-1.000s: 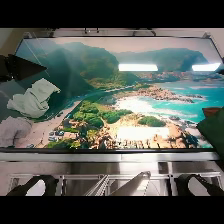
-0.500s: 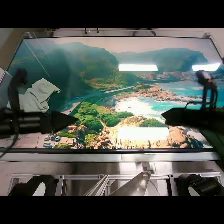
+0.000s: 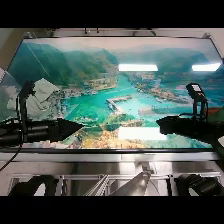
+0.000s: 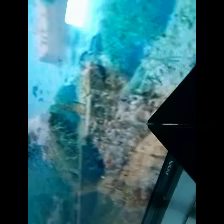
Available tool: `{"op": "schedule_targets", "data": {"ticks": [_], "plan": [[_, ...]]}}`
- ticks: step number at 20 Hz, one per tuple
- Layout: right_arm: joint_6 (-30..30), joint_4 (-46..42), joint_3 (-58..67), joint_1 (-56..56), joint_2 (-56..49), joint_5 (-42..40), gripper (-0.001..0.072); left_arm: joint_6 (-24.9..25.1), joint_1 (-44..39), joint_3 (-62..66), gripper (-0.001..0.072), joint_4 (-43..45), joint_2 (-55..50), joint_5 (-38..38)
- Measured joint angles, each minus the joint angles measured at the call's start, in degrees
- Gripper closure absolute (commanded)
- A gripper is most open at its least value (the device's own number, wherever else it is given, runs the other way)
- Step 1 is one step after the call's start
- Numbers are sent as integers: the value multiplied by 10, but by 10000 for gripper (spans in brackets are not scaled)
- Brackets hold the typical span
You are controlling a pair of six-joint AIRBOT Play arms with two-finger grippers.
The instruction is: Fold the shirts.
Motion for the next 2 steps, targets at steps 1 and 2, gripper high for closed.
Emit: {"op": "schedule_targets", "data": {"ticks": [1, 2], "plan": [[0, 1, 0, 0, 0, 0, 687, 0, 0, 0, 687, 0, 0, 2], [0, 2, -1, 0, 0, -1, 687, 0, -1, 0, 687, 0, 1, 3]]}}
